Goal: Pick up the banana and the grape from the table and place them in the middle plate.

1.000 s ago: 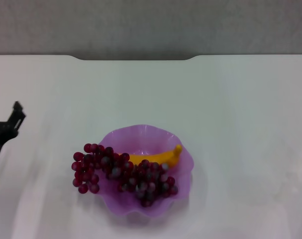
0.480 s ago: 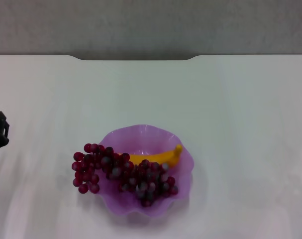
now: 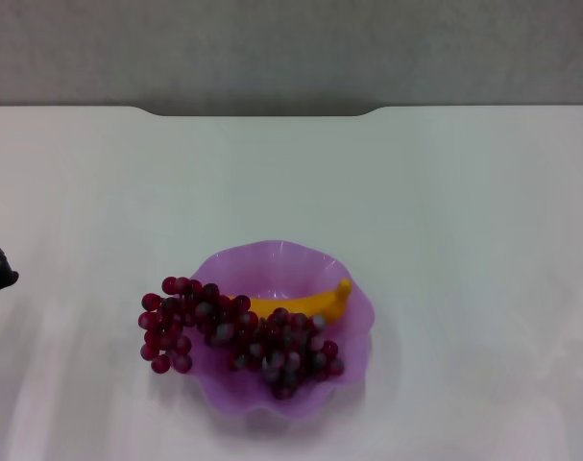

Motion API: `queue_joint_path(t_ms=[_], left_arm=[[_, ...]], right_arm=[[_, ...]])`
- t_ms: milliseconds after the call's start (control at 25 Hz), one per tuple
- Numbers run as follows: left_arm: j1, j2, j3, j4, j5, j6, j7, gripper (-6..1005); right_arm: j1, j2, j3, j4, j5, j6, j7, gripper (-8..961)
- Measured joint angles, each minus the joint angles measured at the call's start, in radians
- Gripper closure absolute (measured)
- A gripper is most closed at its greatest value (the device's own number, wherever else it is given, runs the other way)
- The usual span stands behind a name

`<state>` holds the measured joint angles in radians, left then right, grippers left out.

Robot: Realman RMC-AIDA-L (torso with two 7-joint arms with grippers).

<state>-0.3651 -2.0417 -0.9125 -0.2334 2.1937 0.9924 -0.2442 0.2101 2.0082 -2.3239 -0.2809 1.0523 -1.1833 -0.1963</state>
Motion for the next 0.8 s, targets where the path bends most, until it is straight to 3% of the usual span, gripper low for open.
queue_joint_path(t_ms=[200, 520, 800], left_arm=[[-0.001, 0.0, 0.0, 0.0, 0.0, 0.0, 0.0, 975], [-0.038, 0.0, 0.0, -0.002, 0.0, -0.037, 0.071, 975], [-0.06, -0.003, 0.0, -0.014, 0.001, -0.044, 0.13, 974]], right_arm=[[0.008, -0.003, 0.004, 0.002, -0.001, -0.003, -0.006, 953], [0.047, -0.005, 0.005, 0.002, -0.01, -0.003, -0.017, 953], [0.17, -0.006, 0.0, 0.031, -0.013, -0.006, -0.06, 953]])
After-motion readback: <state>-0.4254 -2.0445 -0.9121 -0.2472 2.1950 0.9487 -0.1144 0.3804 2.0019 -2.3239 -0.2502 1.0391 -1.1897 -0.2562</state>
